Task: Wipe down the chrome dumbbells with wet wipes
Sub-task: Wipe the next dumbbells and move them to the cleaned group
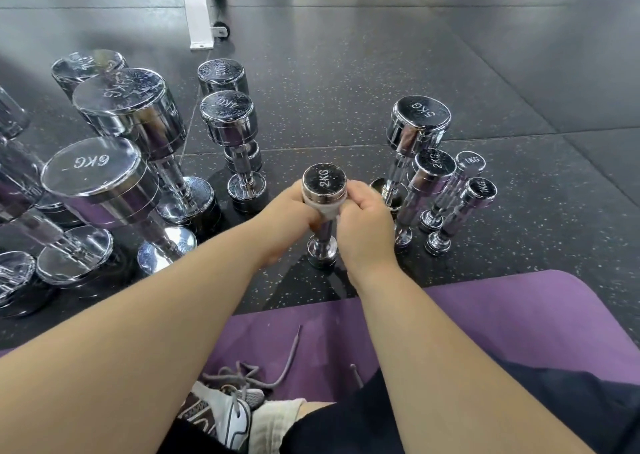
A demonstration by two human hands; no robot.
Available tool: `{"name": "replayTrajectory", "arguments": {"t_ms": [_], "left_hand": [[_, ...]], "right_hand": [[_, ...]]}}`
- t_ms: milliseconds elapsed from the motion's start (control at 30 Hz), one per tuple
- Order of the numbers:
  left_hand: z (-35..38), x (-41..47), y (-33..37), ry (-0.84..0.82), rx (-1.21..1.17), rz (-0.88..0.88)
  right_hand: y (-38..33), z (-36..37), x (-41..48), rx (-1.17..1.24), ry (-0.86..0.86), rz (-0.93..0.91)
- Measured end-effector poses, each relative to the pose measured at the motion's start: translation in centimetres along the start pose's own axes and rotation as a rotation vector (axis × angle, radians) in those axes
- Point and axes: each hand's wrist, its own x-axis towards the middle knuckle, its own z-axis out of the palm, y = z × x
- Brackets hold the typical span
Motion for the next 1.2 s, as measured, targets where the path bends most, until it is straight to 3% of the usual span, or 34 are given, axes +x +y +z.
{"name": "replayTrajectory", "arguments": {"t_ms": [100,233,333,500,567,700,800,933,1033,1133,1200], "left_hand": [[-0.5,0.4,1.5,0.014,0.173,0.143],[-0.8,0.3,3.1,0.042,0.365,0.254],[-1.5,0.3,2.1,0.103,0.274,0.17],[-2.0,0.3,0.9,0.039,0.295,0.181],[-2.1,0.1,0.7,0.026,0.318,0.18],[-2.4,0.4,2.2,0.011,0.247,0.235],[-2.3,0.8,1.5,-0.01,0.208,0.187],[-1.8,0.7,-0.7,0.006,0.302,0.119],[-2.3,0.5,0.1,-0.027,0.34,0.124],[-2.2,0.2,1.9,-0.079,0.211,0.159],[-1.9,0.0,2.5,-0.014,0.199,0.18]], "right_hand": [[-0.9,-0.2,0.4,0.041,0.098,-0.052],[-1.5,-0.2,0.9,0.034,0.04,-0.055],[-0.9,-0.1,1.2,0.069,-0.007,0.024],[0.2,-0.8,1.8,-0.124,-0.156,0.128],[0.4,-0.9,1.7,-0.188,-0.137,0.099],[-1.9,-0.9,1.7,-0.004,-0.003,-0.06],[-2.0,-0.9,2.2,0.023,-0.057,0.013],[-0.8,-1.3,1.5,-0.161,-0.131,0.071],[-1.3,-1.2,1.2,-0.046,-0.105,0.04],[-1.8,-1.1,1.8,0.116,-0.012,0.046],[-2.0,-1.4,1.6,0.201,0.008,0.086]]}}
